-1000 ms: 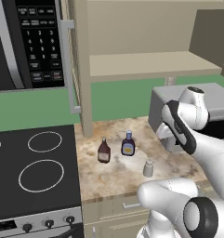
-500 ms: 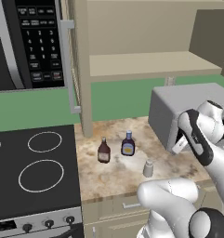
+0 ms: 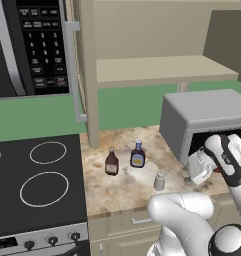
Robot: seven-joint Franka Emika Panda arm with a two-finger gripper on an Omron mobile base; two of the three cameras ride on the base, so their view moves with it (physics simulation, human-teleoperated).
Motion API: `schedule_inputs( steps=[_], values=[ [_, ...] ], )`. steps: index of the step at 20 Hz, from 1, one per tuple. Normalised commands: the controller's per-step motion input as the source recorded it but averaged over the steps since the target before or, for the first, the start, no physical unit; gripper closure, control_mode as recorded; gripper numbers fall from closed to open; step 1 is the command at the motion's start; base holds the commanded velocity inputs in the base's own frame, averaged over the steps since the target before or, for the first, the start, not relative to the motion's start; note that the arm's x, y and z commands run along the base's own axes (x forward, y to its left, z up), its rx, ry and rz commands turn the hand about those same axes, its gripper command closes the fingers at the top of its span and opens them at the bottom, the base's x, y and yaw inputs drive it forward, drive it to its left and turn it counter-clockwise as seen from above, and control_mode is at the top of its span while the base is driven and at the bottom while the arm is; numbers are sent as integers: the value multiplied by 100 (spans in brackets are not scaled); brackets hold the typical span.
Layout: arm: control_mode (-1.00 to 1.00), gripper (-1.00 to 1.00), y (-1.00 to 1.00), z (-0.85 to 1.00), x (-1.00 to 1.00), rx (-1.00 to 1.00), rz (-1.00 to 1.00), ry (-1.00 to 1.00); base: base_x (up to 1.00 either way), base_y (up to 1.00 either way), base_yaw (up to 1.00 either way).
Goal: There are various items on the counter. Only move the condiments/shakers into the cabinet.
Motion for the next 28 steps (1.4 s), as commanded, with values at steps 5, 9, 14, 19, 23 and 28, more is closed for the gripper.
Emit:
schedule_inputs(
  steps=[5, 9, 14, 19, 23, 28],
  values=[
    [-100, -100, 0, -28, 0, 32, 33, -10, 0, 0, 0],
    [-100, -100, 0, -6, 0, 27, 28, -8, 0, 0, 0],
    [-100, -100, 0, 0, 1, 2, 3, 0, 0, 0, 0],
    [-100, -100, 2, 0, 15, 0, 0, 0, 0, 0, 0],
    [-100, -100, 9, 0, 2, 0, 0, 0, 0, 0, 0],
    [-100, -100, 24, 0, 0, 0, 0, 0, 0, 0, 0]
  ],
)
